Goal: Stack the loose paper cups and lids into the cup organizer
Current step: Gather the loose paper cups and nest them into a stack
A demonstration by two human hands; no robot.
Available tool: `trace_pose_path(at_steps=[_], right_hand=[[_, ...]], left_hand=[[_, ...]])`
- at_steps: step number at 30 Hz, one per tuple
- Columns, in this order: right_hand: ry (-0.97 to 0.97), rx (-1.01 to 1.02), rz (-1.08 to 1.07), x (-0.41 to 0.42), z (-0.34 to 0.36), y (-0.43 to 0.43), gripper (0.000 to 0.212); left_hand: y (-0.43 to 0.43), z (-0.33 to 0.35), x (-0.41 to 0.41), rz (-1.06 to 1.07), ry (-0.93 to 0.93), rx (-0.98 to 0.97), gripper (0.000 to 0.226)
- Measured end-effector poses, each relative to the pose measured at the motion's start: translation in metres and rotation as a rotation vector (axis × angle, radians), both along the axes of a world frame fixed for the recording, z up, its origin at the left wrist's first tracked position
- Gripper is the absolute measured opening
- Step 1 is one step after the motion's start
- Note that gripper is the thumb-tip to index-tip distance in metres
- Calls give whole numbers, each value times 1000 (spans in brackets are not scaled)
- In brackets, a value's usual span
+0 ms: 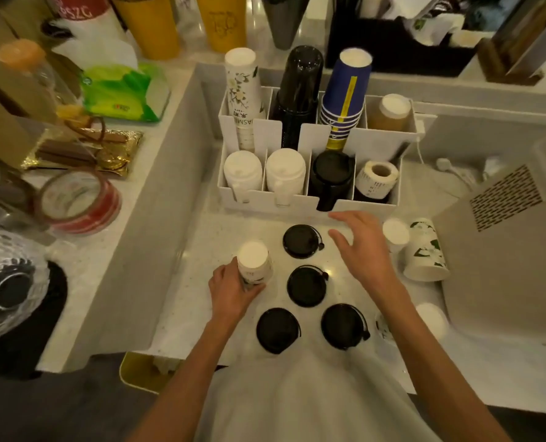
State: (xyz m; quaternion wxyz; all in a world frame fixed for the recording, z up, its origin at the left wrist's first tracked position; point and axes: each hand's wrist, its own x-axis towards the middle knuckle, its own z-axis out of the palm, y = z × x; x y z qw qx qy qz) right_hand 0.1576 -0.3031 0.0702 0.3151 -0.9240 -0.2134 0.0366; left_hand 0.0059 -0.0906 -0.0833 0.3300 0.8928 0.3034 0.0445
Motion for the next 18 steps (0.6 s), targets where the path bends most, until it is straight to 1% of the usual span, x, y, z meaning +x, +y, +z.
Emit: trace_pose_path(at_steps=[2,4,7,9,14,16,18], right_hand=[[-54,-66,-124,13,2,-25,37],[-41,-161,-223,22,1,-43,45],[118,-267,-325,28,-3,-58,64],[203,-277,-342,29,-8,-61,70],[245,-116,-423,31,-11,-59,58],[258,-127,-398,33,-6,-60,53],[207,-154,-353,32,4,-62,53]], left_hand=[[-1,-1,2,-21,-14,30,70],[-1,-2,3,-38,-46,57,70],[-1,-3,5,-61,-63,51,74],[-1,-4,6,-74,-54,35,77],[-3,-8,2,-102,-41,-14,84],[-3,-8,0,-101,-48,-24,83],[-2,-8,-1,-104,-48,-26,82]])
